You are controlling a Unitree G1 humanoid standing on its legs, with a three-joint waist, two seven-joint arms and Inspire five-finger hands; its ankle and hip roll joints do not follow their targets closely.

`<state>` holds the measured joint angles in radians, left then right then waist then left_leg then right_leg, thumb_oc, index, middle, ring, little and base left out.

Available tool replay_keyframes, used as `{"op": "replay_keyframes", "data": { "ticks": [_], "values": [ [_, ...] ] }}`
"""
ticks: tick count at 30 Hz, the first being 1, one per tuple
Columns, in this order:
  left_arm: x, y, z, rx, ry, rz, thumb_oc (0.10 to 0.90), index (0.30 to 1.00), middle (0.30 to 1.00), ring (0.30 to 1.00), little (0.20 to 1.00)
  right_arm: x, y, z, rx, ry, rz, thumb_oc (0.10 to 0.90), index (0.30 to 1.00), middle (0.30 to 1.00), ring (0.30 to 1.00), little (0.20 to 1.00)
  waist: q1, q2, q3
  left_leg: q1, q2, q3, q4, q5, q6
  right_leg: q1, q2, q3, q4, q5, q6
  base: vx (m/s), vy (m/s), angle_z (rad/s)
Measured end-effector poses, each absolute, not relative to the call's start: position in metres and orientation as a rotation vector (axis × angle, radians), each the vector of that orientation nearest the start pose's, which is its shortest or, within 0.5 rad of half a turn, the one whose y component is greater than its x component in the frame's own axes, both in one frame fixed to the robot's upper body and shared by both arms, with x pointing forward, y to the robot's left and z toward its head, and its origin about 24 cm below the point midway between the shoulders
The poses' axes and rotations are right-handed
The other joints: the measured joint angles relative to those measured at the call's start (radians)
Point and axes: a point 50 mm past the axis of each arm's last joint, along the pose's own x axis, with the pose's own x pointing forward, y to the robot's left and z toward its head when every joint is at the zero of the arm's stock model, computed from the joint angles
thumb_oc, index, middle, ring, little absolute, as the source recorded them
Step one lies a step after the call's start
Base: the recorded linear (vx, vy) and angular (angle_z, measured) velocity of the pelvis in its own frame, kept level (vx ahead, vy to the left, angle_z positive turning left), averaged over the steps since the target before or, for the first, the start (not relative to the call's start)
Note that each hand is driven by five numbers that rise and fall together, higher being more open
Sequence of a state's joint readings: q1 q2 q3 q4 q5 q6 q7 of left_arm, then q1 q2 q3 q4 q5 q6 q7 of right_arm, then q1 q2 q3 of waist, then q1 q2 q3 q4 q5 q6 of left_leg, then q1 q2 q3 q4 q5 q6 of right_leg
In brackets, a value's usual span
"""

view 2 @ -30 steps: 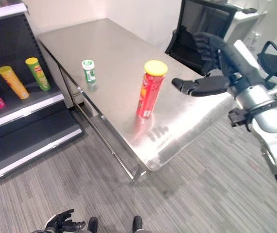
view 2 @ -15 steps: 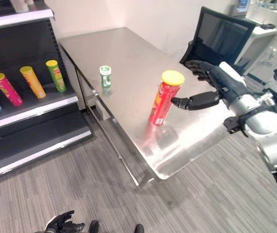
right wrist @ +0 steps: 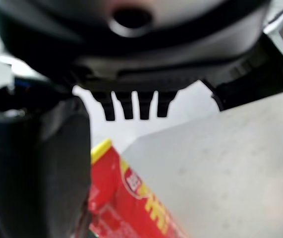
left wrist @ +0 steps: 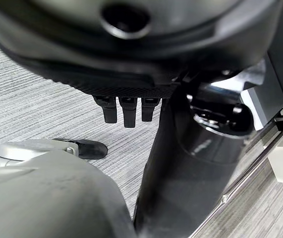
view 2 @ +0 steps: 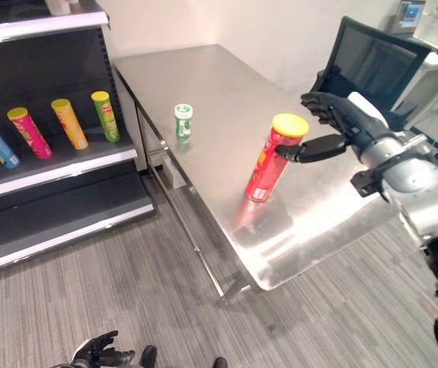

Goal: Put the goods on the table back onto the shelves and tidy them up.

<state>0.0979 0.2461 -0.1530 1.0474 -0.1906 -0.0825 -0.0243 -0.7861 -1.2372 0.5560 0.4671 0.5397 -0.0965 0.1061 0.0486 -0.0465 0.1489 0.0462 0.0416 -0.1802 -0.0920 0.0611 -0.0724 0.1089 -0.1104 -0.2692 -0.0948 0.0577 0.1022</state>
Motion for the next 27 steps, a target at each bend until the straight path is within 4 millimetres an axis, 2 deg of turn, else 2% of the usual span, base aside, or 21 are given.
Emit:
{"op": "replay_keyframes", "data": {
  "ticks": [7, 12, 16, 19, 23, 24, 25, 26, 27],
  "values": [
    [0.094, 0.229, -0.153, 0.112, 1.064, 0.087, 0.800, 0.900, 0.900, 0.900, 0.900, 0.331, -0.317, 0.239, -0.689, -0.090, 0.062, 0.800, 0.900, 0.900, 0.900, 0.900, 0.001, -0.012, 0.003, -0.011, -0.002, -0.024, 0.001, 0.004, 0.000, 0.002, 0.000, -0.019, 0.000, -0.002, 0.000, 0.01, -0.014, 0.11],
    [0.098, 0.227, -0.152, 0.124, 1.053, 0.067, 0.800, 0.900, 0.900, 0.900, 0.900, 0.335, -0.317, 0.232, -0.635, -0.060, 0.068, 0.800, 0.900, 0.900, 0.900, 0.900, 0.022, -0.014, 0.002, -0.007, -0.002, -0.031, 0.001, 0.007, -0.001, 0.002, 0.000, -0.025, 0.000, -0.002, -0.001, 0.00, -0.002, 0.02],
    [0.103, 0.228, -0.151, 0.139, 1.047, 0.054, 0.800, 0.900, 0.900, 0.900, 0.900, 0.341, -0.309, 0.228, -0.662, -0.033, 0.102, 0.800, 0.900, 0.900, 0.900, 0.900, 0.023, -0.022, -0.002, -0.007, -0.002, -0.031, 0.001, 0.007, -0.001, 0.002, 0.000, -0.025, 0.000, -0.002, -0.001, 0.00, 0.000, 0.00],
    [0.102, 0.229, -0.151, 0.142, 1.049, 0.056, 0.800, 0.900, 0.900, 0.900, 0.900, 0.342, -0.309, 0.223, -0.665, -0.014, 0.101, 0.800, 0.900, 0.900, 0.900, 0.900, 0.024, -0.034, -0.006, -0.008, -0.003, -0.031, 0.001, 0.007, -0.001, 0.002, -0.001, -0.025, 0.000, -0.002, -0.001, 0.00, 0.000, 0.00],
    [0.102, 0.230, -0.151, 0.149, 1.049, 0.051, 0.800, 0.900, 0.900, 0.900, 0.900, 0.348, -0.310, 0.218, -0.675, 0.024, 0.089, 0.800, 0.900, 0.900, 0.900, 0.900, 0.024, -0.036, -0.007, -0.014, -0.002, -0.031, 0.001, 0.007, -0.001, 0.001, -0.001, -0.025, 0.000, -0.002, -0.001, 0.00, 0.000, 0.00],
    [0.102, 0.230, -0.151, 0.149, 1.049, 0.051, 0.800, 0.900, 0.900, 0.900, 0.900, 0.348, -0.310, 0.219, -0.677, 0.023, 0.089, 0.700, 0.749, 0.749, 0.749, 0.749, 0.024, -0.036, -0.007, -0.015, -0.002, -0.030, 0.001, 0.007, -0.001, 0.001, -0.001, -0.025, 0.000, -0.002, -0.001, 0.00, 0.000, 0.00],
    [0.102, 0.230, -0.151, 0.150, 1.049, 0.052, 0.800, 0.900, 0.900, 0.900, 0.900, 0.349, -0.309, 0.220, -0.689, 0.025, 0.088, 0.456, 0.385, 0.385, 0.385, 0.385, 0.023, -0.036, -0.007, -0.014, -0.002, -0.030, 0.001, 0.007, -0.001, 0.001, -0.001, -0.025, 0.000, -0.002, -0.001, 0.00, 0.000, 0.00],
    [0.103, 0.230, -0.150, 0.150, 1.049, 0.051, 0.800, 0.900, 0.900, 0.900, 0.900, 0.350, -0.309, 0.220, -0.705, 0.029, 0.087, 0.400, 0.300, 0.300, 0.300, 0.300, 0.023, -0.036, -0.007, -0.014, -0.002, -0.030, 0.001, 0.007, -0.001, 0.001, -0.001, -0.024, 0.000, -0.002, -0.001, 0.00, 0.000, 0.00],
    [0.103, 0.230, -0.150, 0.150, 1.048, 0.052, 0.800, 0.900, 0.900, 0.900, 0.900, 0.350, -0.310, 0.220, -0.711, 0.033, 0.083, 0.400, 0.300, 0.300, 0.300, 0.300, 0.024, -0.036, -0.007, -0.014, -0.003, -0.030, 0.001, 0.007, -0.001, 0.001, -0.001, -0.025, 0.000, -0.002, -0.001, 0.00, 0.000, 0.00]
  ]
}}
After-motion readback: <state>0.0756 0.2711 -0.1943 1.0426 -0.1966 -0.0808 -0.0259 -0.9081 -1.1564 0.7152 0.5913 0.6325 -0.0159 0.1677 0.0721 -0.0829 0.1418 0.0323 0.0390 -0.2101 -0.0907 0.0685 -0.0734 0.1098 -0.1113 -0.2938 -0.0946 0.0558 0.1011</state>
